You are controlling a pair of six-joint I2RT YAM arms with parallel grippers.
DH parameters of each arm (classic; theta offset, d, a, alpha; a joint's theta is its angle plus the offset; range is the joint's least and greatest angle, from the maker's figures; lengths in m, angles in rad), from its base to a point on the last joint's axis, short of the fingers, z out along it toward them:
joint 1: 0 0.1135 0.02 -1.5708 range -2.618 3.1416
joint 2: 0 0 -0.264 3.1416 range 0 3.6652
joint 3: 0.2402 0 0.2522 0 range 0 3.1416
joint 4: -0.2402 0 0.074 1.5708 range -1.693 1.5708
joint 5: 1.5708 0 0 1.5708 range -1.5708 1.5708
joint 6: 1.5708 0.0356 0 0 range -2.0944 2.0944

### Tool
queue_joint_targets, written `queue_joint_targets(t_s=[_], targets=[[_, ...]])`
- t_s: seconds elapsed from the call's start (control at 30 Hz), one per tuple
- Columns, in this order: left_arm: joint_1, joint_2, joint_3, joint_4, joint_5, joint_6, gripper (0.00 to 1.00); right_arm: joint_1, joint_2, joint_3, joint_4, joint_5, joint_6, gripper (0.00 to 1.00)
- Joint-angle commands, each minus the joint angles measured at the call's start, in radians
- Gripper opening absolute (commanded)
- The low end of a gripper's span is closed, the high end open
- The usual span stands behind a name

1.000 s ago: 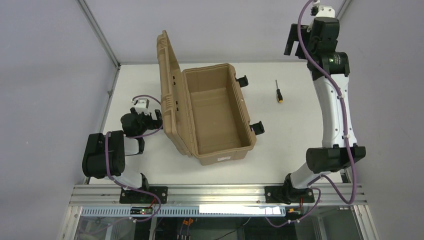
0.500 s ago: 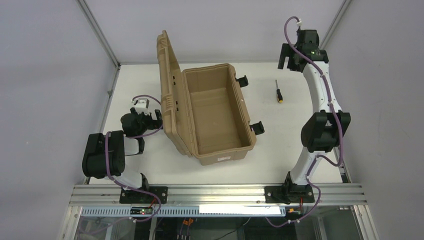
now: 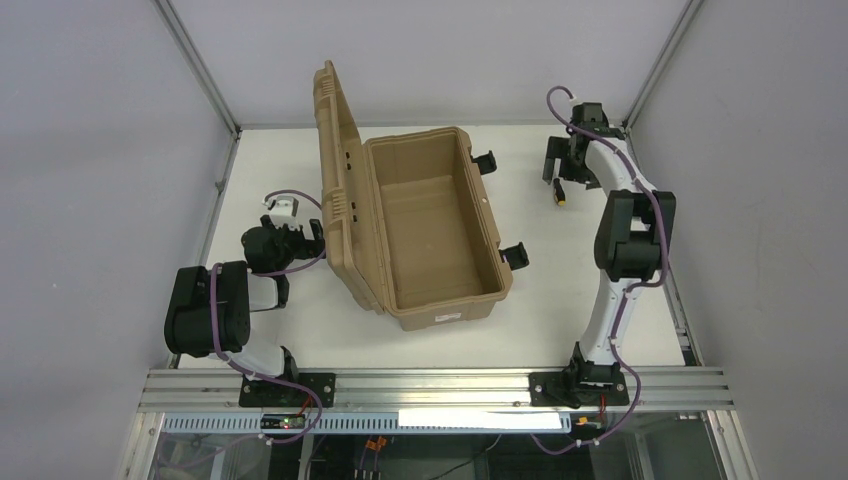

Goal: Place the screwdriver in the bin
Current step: Pick up the screwdriver from the center of the board.

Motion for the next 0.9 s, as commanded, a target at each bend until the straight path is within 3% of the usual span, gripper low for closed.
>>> queue_joint_targets(t_s=[0.0, 0.27, 0.43, 0.6, 0.73, 0.87], targets=[[0.003, -0.01, -0.007, 0.042, 0.02, 0.006, 0.99, -0.011, 0.039, -0.016, 0.079, -0.021, 0.019, 0.98], [0.002, -0.01, -0.008, 0.043, 0.021, 0.005, 0.99, -0.021, 0.125, -0.005, 0.104, -0.061, 0.013, 0.88], [0.002, -0.01, -0.007, 0.043, 0.02, 0.005, 0.99, -0.021, 0.153, 0.006, 0.104, -0.051, 0.006, 0.72], [0.002, -0.01, -0.008, 0.042, 0.02, 0.005, 0.99, -0.021, 0.168, 0.003, 0.096, -0.018, -0.01, 0.51], [0.002, -0.009, -0.007, 0.042, 0.02, 0.005, 0.99, -0.021, 0.171, -0.004, 0.094, -0.016, -0.016, 0.23], [0.002, -0.01, -0.007, 0.042, 0.021, 0.005, 0.99, -0.021, 0.149, -0.013, 0.096, -0.011, -0.015, 0.06]])
